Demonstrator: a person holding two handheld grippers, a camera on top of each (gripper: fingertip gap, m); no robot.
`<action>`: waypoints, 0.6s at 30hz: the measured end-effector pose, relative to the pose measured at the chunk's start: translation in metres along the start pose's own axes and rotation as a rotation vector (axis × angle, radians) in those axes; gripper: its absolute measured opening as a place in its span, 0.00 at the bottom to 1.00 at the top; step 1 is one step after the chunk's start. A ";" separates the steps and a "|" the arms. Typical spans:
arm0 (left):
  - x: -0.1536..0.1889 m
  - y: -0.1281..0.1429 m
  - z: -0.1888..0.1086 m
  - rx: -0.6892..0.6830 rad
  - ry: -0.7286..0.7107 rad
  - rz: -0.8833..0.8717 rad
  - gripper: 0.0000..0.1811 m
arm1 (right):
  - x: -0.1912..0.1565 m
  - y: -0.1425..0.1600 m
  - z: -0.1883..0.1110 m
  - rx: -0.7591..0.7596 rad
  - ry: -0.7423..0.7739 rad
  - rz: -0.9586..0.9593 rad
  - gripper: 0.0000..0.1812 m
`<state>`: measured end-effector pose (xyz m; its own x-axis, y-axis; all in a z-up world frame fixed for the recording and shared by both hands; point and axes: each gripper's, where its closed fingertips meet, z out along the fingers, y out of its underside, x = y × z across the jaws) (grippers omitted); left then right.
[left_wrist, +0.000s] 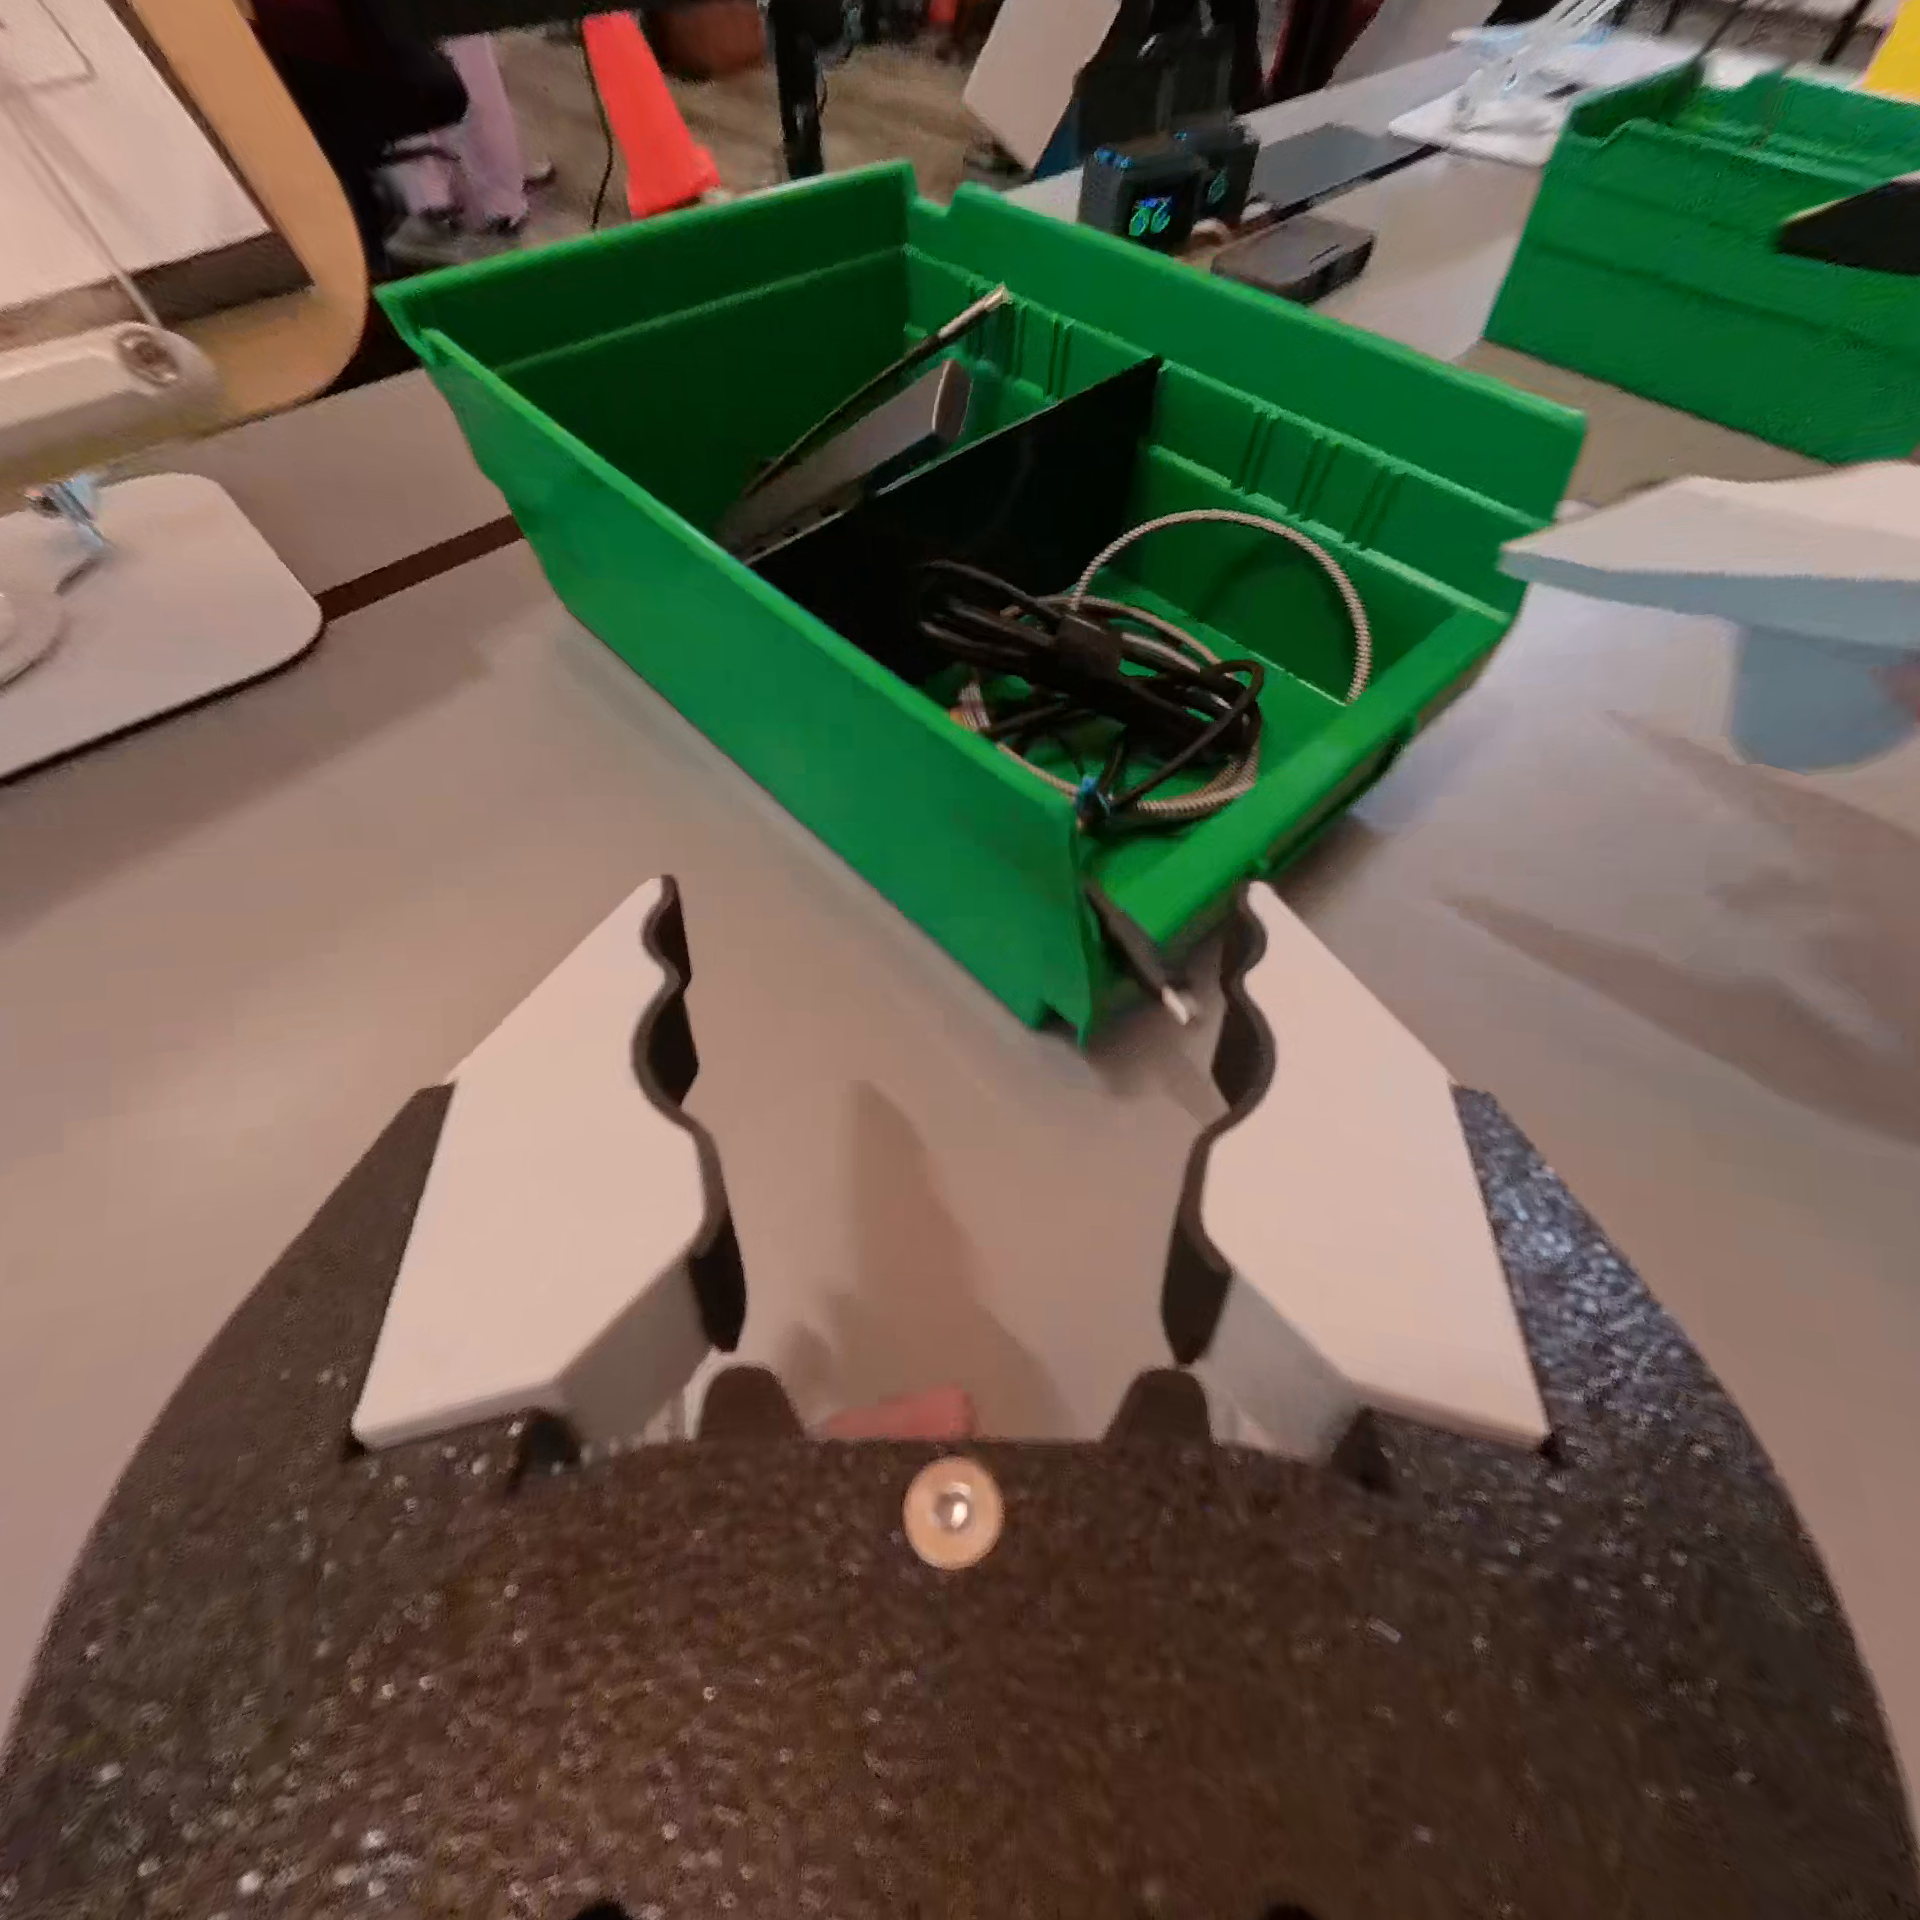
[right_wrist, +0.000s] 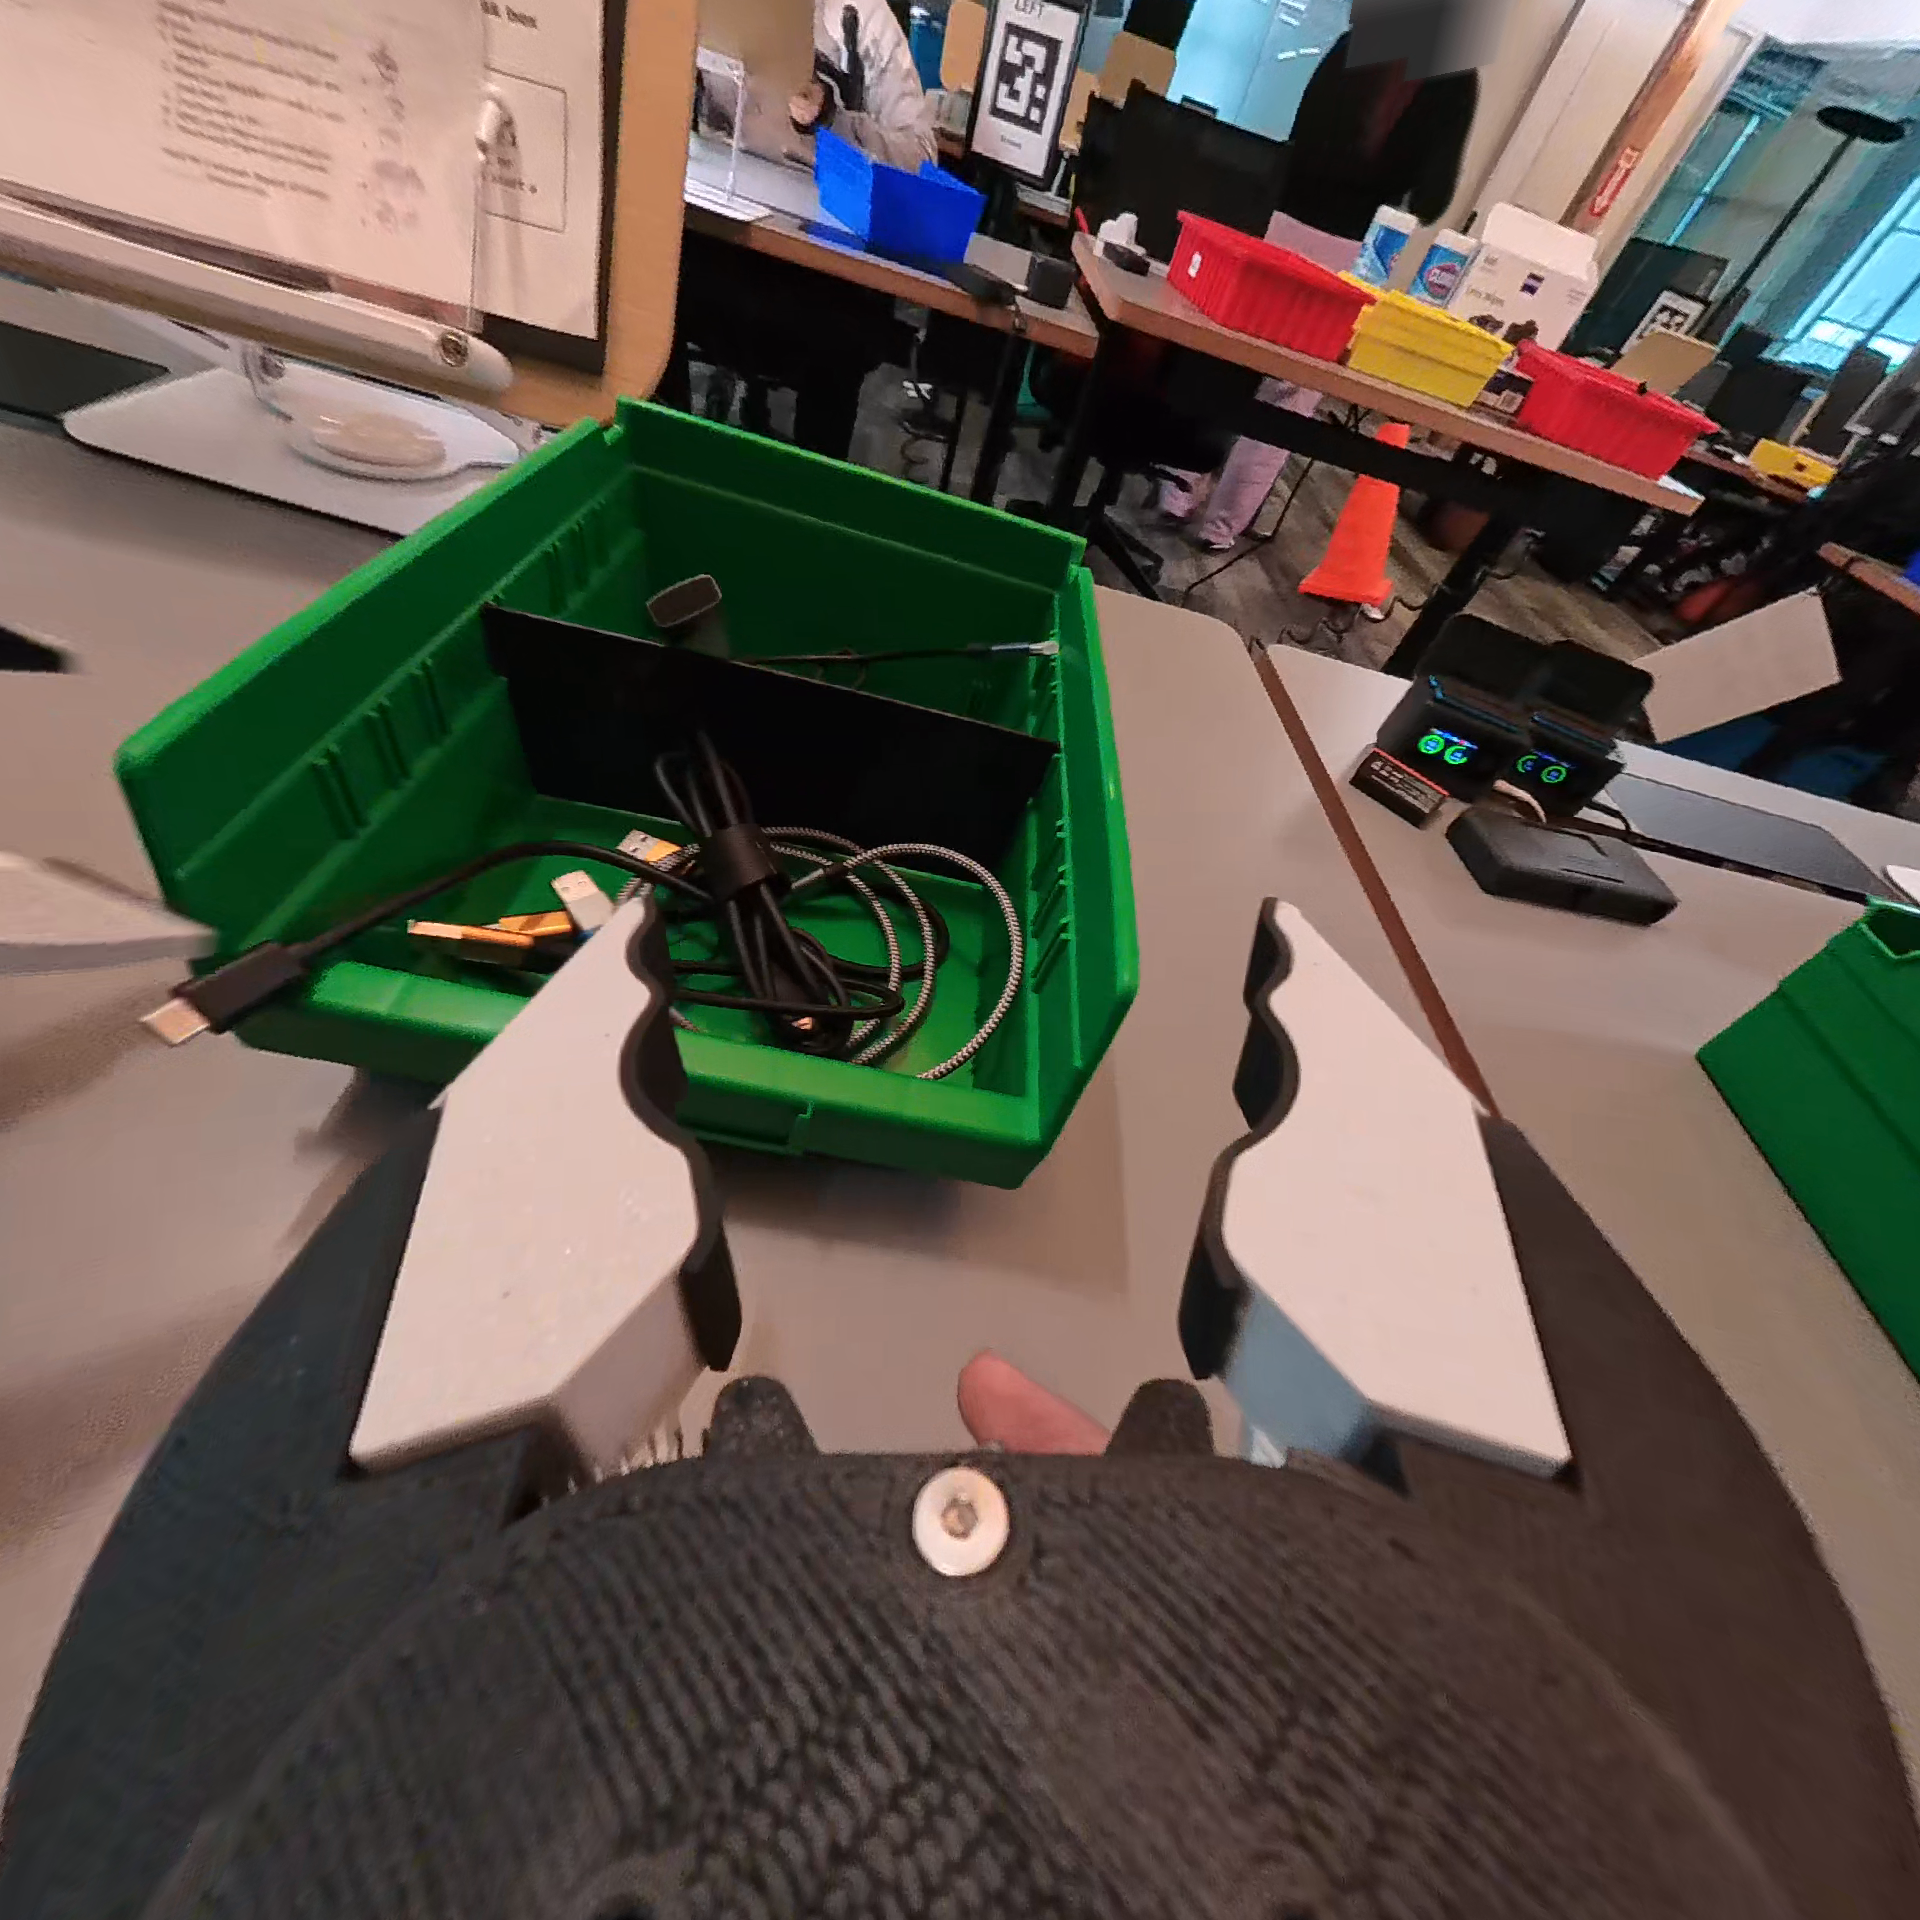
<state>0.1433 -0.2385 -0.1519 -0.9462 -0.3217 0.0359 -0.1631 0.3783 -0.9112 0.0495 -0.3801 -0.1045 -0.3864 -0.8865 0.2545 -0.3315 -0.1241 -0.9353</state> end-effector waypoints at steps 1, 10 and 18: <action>0.001 -0.001 0.013 -0.022 -0.024 0.007 0.57 | -0.003 -0.001 -0.001 0.002 -0.015 0.000 0.60; -0.031 0.005 0.050 -0.019 -0.172 0.083 0.11 | -0.011 -0.012 -0.009 0.041 -0.078 -0.009 0.57; -0.081 0.042 -0.042 0.006 -0.187 0.138 0.02 | -0.043 -0.037 -0.018 0.101 -0.154 -0.033 0.57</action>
<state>0.2017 -0.1601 -0.1761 -0.8912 -0.4226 -0.1648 -0.0338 0.4242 -0.9049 0.0631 -0.3293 -0.0763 -0.2380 -0.9379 0.2522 -0.2508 -0.1916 -0.9489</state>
